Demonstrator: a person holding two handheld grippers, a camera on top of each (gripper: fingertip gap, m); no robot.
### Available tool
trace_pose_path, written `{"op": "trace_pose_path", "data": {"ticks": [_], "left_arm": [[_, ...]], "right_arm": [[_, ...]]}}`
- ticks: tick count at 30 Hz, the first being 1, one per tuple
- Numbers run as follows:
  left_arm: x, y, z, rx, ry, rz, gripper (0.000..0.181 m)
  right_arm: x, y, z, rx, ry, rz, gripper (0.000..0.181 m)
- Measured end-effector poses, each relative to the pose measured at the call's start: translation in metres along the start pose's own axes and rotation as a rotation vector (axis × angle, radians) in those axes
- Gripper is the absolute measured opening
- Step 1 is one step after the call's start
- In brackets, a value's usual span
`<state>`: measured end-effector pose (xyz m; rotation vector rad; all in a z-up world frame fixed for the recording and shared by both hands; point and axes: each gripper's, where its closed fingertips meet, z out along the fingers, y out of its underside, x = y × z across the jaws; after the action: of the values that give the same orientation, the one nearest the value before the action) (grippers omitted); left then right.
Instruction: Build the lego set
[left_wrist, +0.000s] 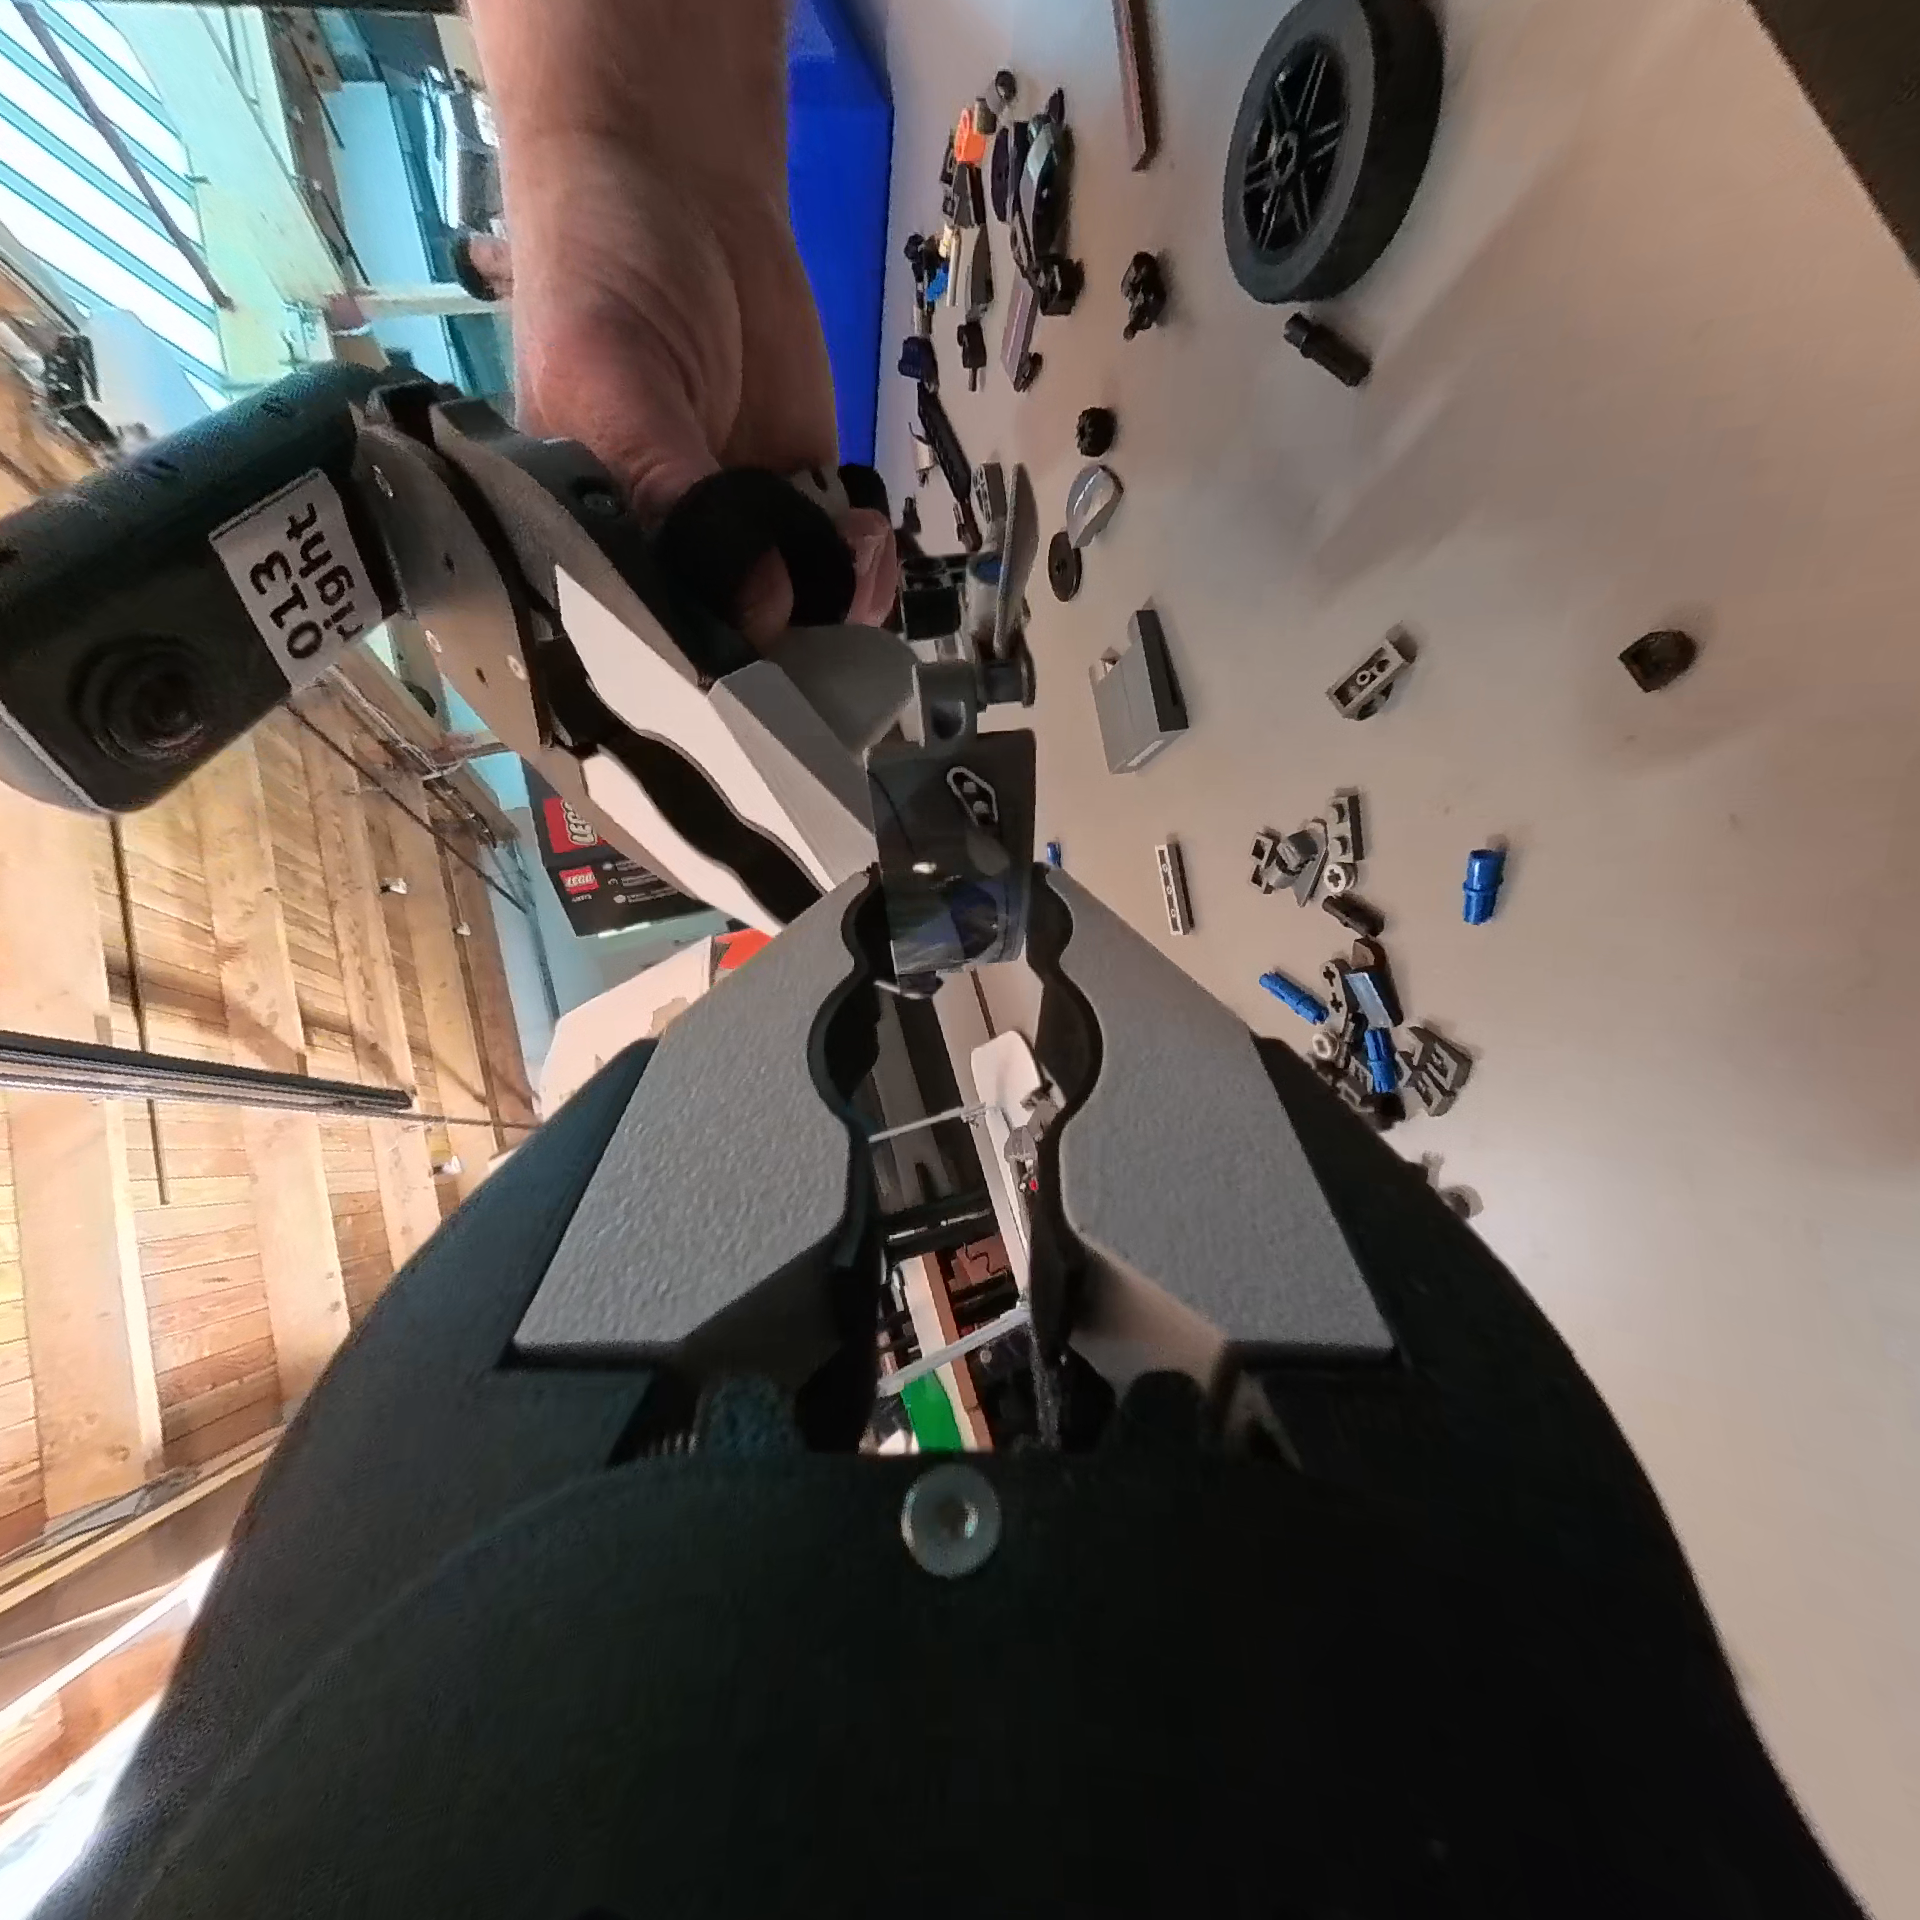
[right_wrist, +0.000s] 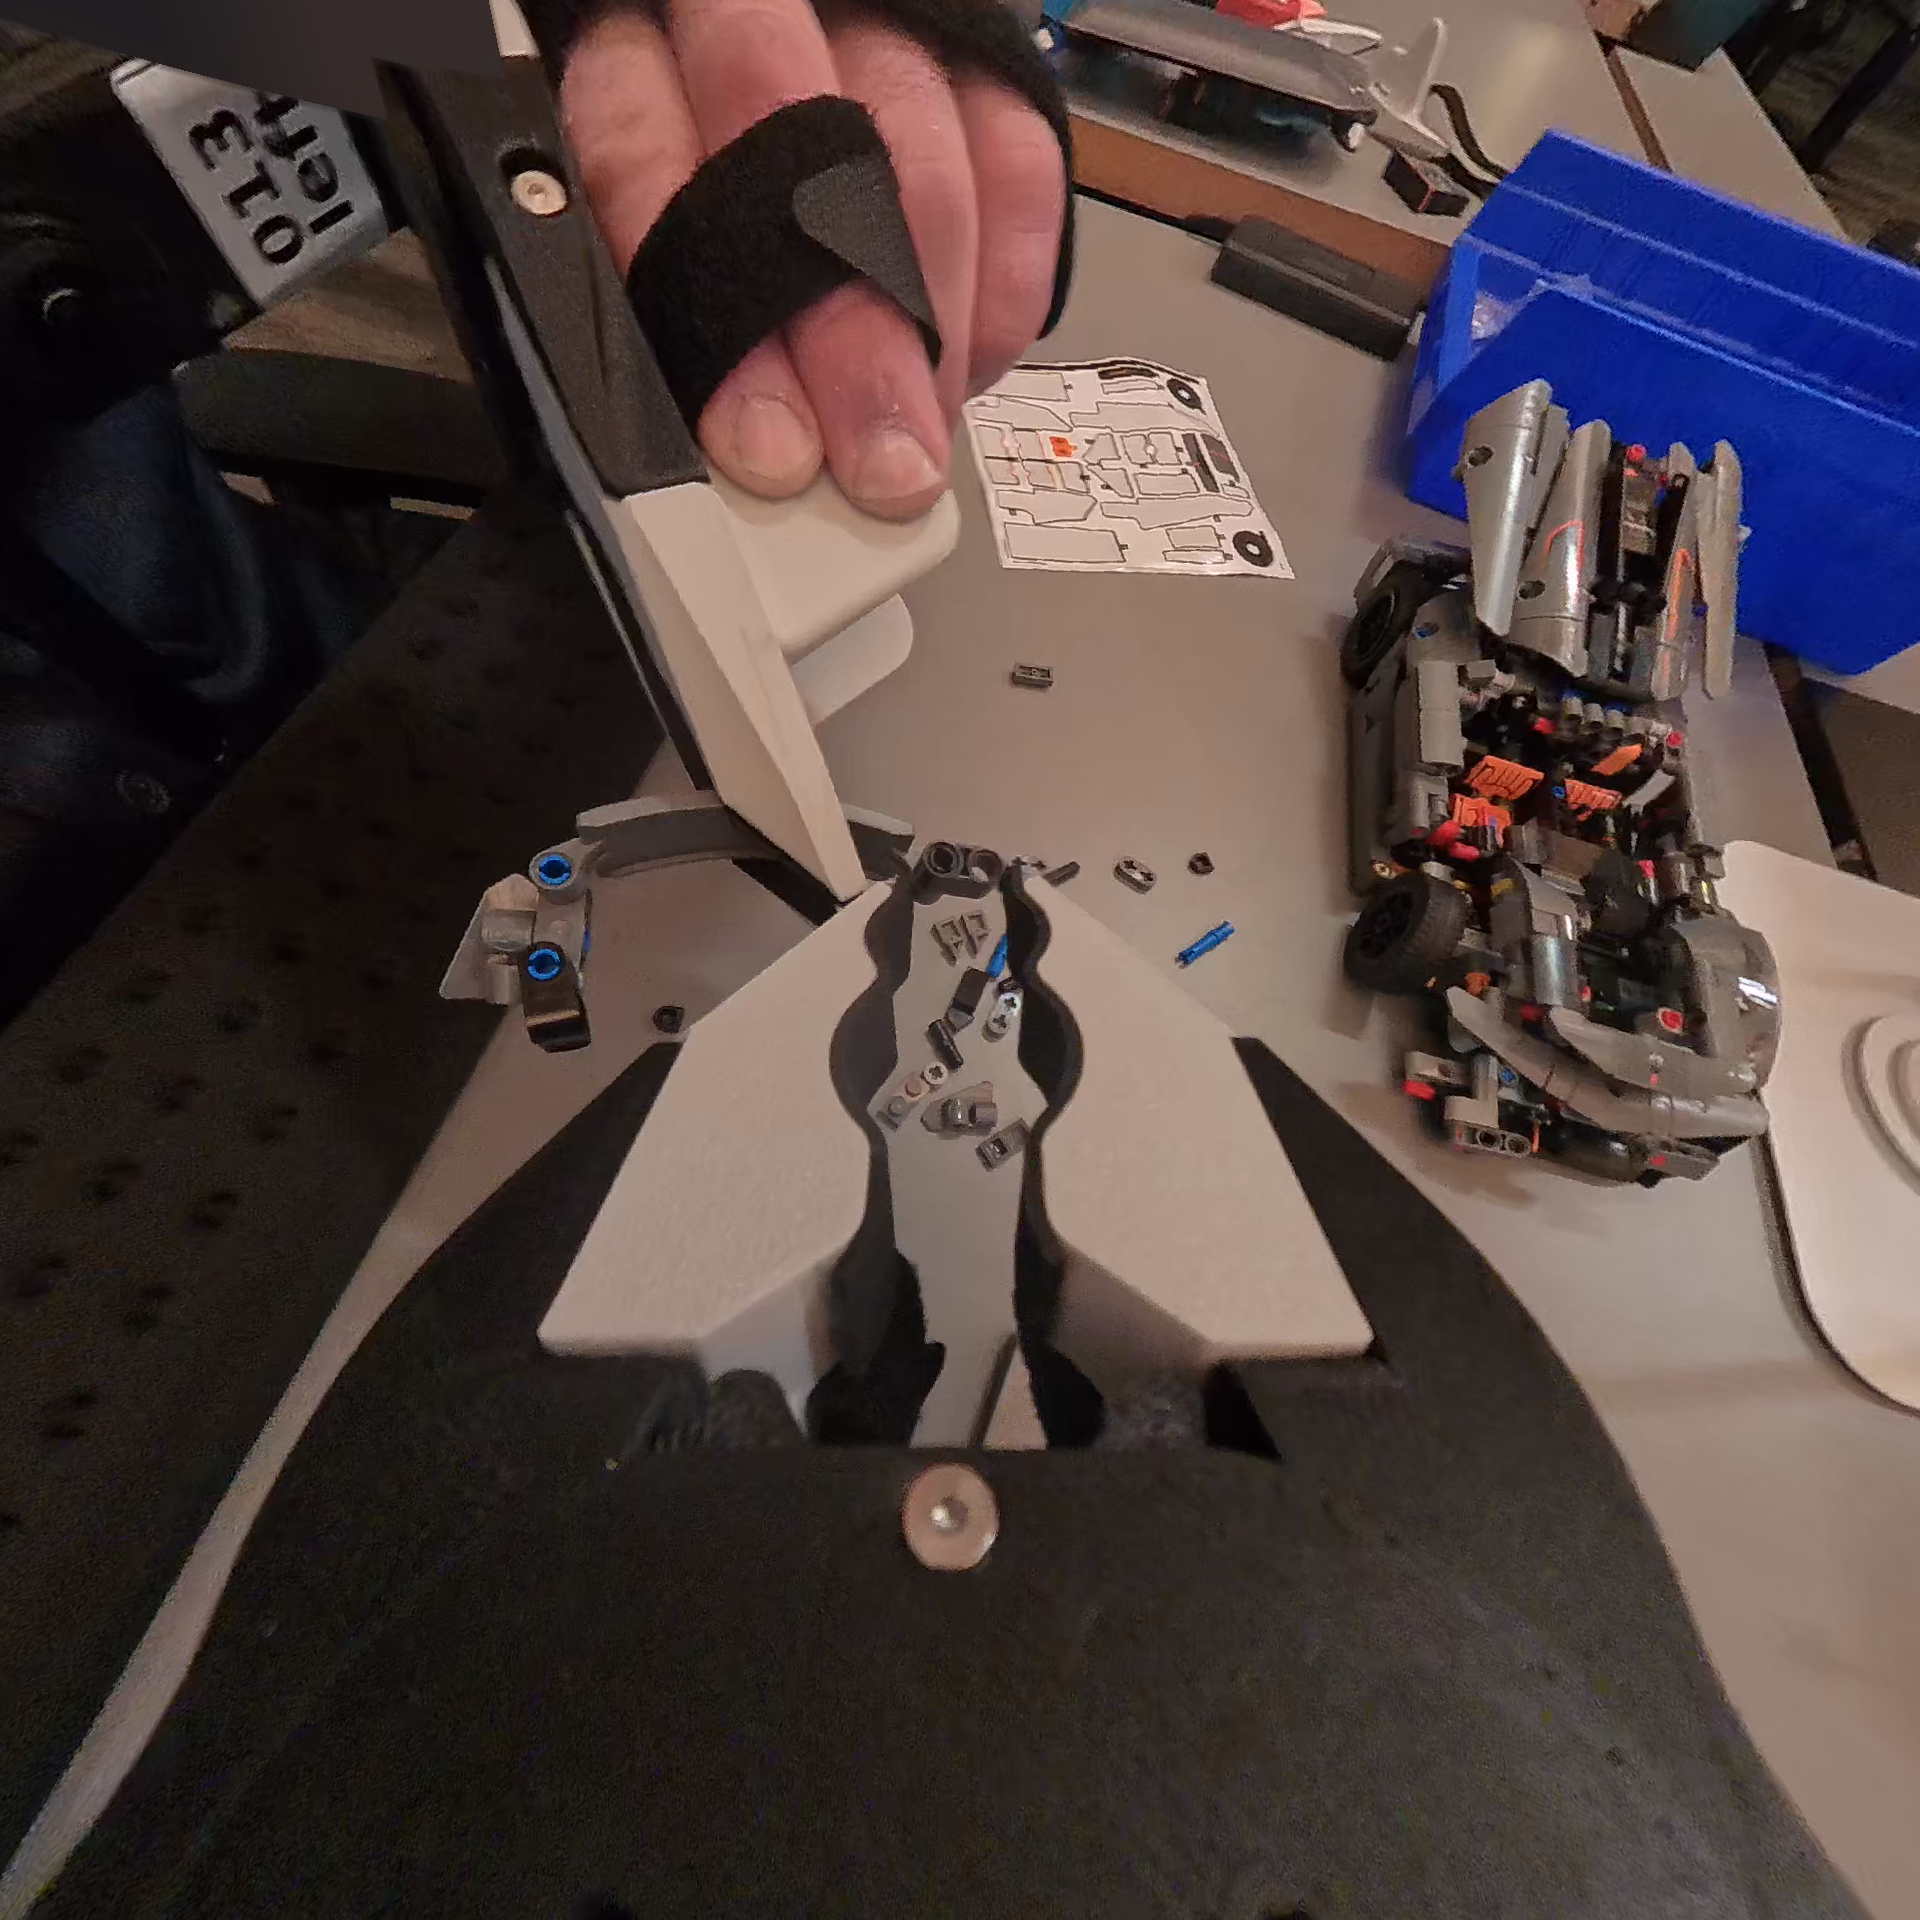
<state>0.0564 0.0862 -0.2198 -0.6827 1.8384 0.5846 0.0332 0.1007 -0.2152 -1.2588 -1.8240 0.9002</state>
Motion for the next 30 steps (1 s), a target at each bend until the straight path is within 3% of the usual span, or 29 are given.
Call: {"op": "trace_pose_path", "data": {"ticks": [14, 18, 23, 26, 28, 30], "left_arm": [[0.004, -0.002, 0.002, 0.025, 0.021, -0.002, 0.022], [0.001, -0.001, 0.002, 0.027, 0.014, -0.019, 0.023], [0.0, 0.004, 0.003, -0.019, 0.006, -0.021, 0.023], [0.0, 0.003, 0.002, 0.006, 0.01, -0.027, 0.023], [0.002, -0.001, 0.002, 0.006, 0.008, -0.009, 0.023], [0.003, -0.002, 0.002, 0.016, 0.007, -0.004, 0.023]], "right_arm": [[-0.003, 0.009, -0.002, -0.078, 0.001, -0.059, 0.01], [0.001, 0.009, -0.005, -0.082, 0.025, -0.067, 0.0], [-0.01, 0.004, -0.005, -0.057, -0.04, -0.061, 0.0], [0.001, 0.015, -0.005, -0.111, 0.009, -0.058, 0.0], [0.004, 0.01, -0.006, -0.066, 0.005, -0.008, 0.0], [0.003, 0.004, -0.006, -0.03, 0.0, 0.002, 0.017]]}}
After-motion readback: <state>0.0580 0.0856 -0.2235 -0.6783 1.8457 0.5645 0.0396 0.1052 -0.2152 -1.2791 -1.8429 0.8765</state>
